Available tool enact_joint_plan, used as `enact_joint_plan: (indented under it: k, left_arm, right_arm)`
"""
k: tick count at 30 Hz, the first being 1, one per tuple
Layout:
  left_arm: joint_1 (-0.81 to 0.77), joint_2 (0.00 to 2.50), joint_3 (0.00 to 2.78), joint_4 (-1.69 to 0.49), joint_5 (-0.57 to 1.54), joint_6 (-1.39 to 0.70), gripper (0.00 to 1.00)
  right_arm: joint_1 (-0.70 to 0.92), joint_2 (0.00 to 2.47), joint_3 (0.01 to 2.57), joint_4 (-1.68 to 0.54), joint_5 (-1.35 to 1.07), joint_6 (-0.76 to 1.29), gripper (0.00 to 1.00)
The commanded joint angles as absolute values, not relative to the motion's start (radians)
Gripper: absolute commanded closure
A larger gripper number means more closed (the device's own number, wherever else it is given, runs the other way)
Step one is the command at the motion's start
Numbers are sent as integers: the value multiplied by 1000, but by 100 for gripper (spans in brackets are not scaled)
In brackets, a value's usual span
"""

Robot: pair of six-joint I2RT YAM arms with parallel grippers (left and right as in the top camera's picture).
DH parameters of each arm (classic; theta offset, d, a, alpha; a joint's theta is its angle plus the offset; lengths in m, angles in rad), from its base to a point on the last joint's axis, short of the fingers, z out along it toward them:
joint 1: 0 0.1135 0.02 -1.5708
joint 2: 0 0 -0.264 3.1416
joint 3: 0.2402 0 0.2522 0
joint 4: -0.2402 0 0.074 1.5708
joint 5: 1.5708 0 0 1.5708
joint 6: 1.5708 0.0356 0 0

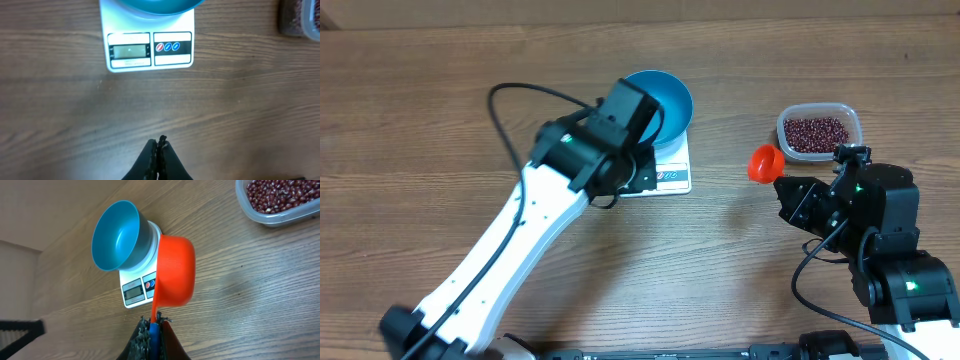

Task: Scoop item into bowl and weigh 150g on scale

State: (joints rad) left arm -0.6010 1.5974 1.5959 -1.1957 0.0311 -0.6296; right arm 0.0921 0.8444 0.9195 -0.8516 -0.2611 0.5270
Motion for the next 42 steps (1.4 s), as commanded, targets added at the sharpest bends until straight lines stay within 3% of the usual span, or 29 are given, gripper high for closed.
enact_joint_plan:
  k: [1, 7, 27, 37, 42]
  left_arm:
    - [-617, 1645, 1591, -1160, 14, -535, 96]
    - [-648, 1728, 1591, -1094, -36, -286, 94]
    - [-657, 1765, 1561, -969, -87, -209, 95]
    - [-702, 1568, 1150, -561, -20, -167, 96]
    - [-695, 1565, 1125, -478, -8, -153, 96]
  right_arm:
    - [89, 839, 939, -848, -236, 522, 96]
    - [89, 839, 939, -847, -226, 522, 96]
    - [89, 855, 939, -848, -204, 522, 96]
    - [89, 884, 938, -841, -153, 522, 96]
    - [89, 925, 938, -828, -154, 522, 96]
